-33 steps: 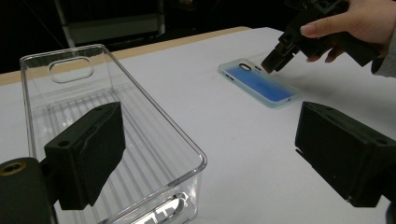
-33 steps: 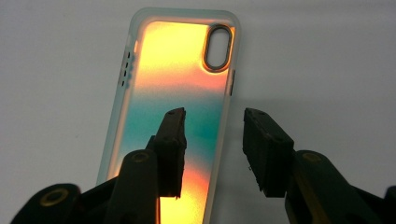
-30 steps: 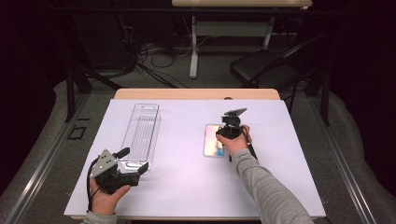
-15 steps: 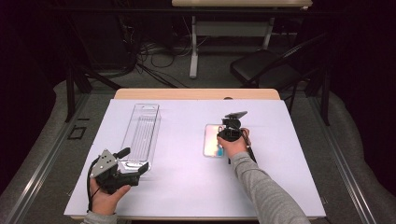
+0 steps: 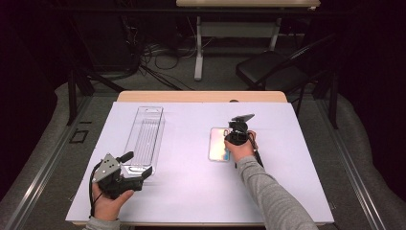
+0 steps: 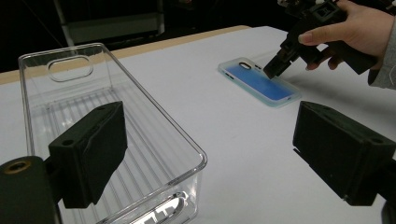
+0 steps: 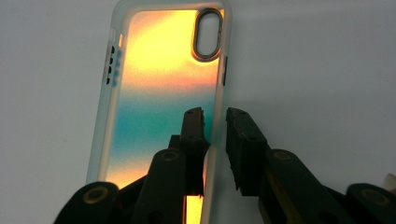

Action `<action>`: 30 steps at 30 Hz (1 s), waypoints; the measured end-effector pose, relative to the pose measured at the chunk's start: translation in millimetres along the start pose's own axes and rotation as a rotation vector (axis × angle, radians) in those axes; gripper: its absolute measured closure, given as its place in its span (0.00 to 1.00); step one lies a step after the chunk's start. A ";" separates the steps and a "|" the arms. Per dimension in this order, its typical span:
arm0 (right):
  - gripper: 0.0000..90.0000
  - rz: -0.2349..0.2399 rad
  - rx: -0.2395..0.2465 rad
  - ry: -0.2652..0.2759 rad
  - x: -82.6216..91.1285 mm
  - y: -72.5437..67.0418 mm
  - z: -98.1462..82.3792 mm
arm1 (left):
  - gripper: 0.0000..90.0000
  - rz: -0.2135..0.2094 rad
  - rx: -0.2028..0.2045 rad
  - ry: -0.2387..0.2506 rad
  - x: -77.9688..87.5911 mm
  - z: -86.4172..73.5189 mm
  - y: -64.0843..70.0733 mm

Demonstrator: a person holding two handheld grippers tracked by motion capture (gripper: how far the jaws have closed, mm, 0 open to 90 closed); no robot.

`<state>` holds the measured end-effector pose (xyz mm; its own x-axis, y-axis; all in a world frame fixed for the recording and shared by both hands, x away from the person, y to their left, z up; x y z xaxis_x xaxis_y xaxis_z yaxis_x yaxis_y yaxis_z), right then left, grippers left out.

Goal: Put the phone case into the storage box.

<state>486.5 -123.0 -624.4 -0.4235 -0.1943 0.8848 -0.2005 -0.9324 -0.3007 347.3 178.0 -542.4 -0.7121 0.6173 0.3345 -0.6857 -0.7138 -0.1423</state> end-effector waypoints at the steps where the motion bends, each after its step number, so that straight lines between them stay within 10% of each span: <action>1: 0.87 0.002 0.002 0.002 -0.1 0.2 0.1 | 0.11 -0.001 0.000 0.000 -0.1 -0.1 0.1; 30: 0.95 -0.007 0.001 0.011 -0.1 0.4 -0.5 | 0.12 0.000 -0.002 -0.001 -0.1 -0.6 -0.5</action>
<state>486.1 -123.2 -624.8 -0.4320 -0.1848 0.8827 -0.2022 -0.9340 -0.2945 347.6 178.5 -542.9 -0.7118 0.6172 0.3353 -0.6862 -0.7130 -0.1442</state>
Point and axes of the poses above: each handheld gripper's, and its own axes: x roughly backward along the jaws, z roughly out of its top, y roughly to its right, the point moved 10 cm from there along -x, roughly forward along the jaws, and after that the axes turned 12 degrees about -x, right-handed, at the moved point
